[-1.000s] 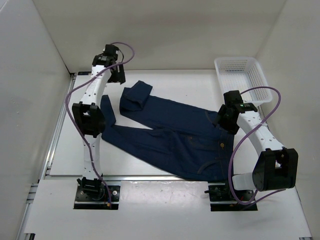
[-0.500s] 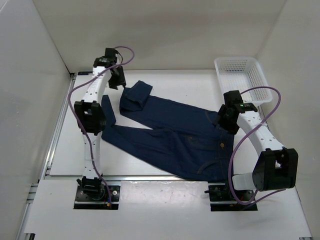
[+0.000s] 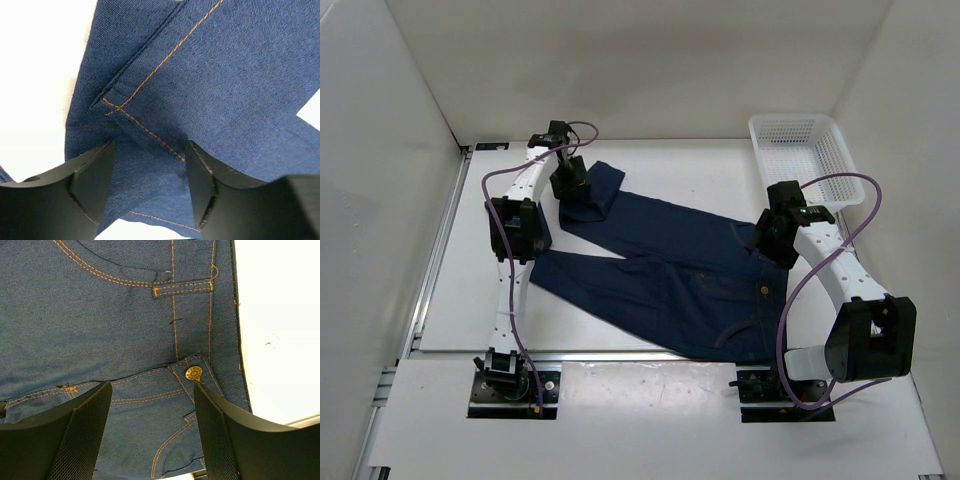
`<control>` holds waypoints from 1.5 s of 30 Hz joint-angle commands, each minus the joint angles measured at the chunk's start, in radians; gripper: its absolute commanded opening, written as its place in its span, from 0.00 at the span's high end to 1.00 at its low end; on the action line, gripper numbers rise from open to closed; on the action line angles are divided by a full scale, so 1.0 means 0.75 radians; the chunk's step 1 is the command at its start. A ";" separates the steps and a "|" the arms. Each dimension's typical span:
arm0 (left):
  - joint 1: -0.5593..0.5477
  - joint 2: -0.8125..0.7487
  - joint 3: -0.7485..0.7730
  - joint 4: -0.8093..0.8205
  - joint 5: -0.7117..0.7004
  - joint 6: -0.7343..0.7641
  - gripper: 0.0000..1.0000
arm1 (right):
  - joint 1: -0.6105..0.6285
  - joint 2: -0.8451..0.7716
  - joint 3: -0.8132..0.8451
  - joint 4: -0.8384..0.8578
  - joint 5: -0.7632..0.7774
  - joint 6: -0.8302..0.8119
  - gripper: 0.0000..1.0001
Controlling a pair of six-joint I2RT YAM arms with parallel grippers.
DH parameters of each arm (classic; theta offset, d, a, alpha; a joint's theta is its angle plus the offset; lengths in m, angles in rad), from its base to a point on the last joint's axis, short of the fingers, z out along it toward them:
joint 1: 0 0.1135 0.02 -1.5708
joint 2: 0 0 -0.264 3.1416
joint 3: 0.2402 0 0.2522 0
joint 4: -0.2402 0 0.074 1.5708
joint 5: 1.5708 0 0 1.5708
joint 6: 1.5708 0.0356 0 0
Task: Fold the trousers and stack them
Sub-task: Flatten the trousers out
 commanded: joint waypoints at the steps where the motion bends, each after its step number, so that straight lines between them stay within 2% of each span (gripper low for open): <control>1: -0.003 -0.027 0.039 0.036 -0.010 -0.037 0.33 | 0.003 -0.007 0.013 0.000 0.007 -0.018 0.29; 2: -0.003 -0.027 0.039 0.036 -0.010 -0.037 0.35 | 0.003 -0.007 0.013 0.000 0.007 -0.018 0.29; 3: -0.003 -0.027 0.039 0.048 -0.010 -0.049 0.42 | 0.003 -0.007 0.013 0.000 0.007 -0.018 0.29; 6: -0.017 -0.027 0.039 0.048 -0.042 -0.049 0.54 | 0.003 -0.007 0.013 0.000 0.007 -0.018 0.29; 9: -0.017 -0.045 0.039 0.060 -0.091 -0.049 0.83 | 0.003 -0.007 0.013 0.000 0.007 -0.018 0.29; 10: -0.017 -0.066 0.039 0.060 -0.106 -0.049 0.88 | 0.003 -0.007 0.013 0.000 0.007 -0.018 0.29; 16: -0.017 -0.158 0.064 0.060 -0.153 -0.049 0.90 | 0.003 0.005 0.013 0.000 0.007 -0.018 0.29; 17: -0.017 -0.158 0.064 0.060 -0.135 -0.049 0.89 | 0.003 0.005 0.013 0.000 0.007 -0.018 0.29; 18: -0.017 -0.170 0.048 0.060 -0.108 -0.049 0.77 | 0.003 0.005 0.013 0.000 0.007 -0.018 0.29; 19: -0.017 -0.170 0.048 0.060 -0.080 -0.049 0.57 | 0.003 0.005 0.013 0.000 0.007 -0.018 0.29; 20: -0.029 -0.170 0.011 0.060 -0.019 -0.049 0.48 | 0.003 0.005 0.013 0.000 0.007 -0.018 0.29; 23: -0.042 -0.170 -0.058 0.060 -0.006 -0.049 0.26 | 0.003 0.005 0.013 0.000 -0.008 -0.018 0.29; 25: -0.056 -0.207 -0.106 0.060 -0.006 -0.074 0.15 | 0.003 0.005 0.013 0.000 -0.008 -0.018 0.29; 29: -0.056 -0.266 -0.186 0.120 0.047 -0.106 0.13 | 0.003 0.005 0.013 0.000 -0.008 -0.018 0.29; 34: -0.070 -0.266 -0.226 0.148 0.166 -0.188 0.18 | 0.003 0.005 0.013 0.000 -0.020 -0.018 0.29; 39: -0.083 -0.238 -0.227 0.181 0.166 -0.235 0.18 | 0.003 0.005 0.013 0.000 -0.020 -0.018 0.29; 42: -0.095 -0.213 -0.227 0.193 0.166 -0.260 0.20 | 0.003 0.005 0.001 0.000 -0.020 -0.018 0.29; 45: -0.095 -0.213 -0.227 0.193 0.140 -0.260 0.28 | 0.003 0.005 0.001 0.000 -0.020 -0.018 0.29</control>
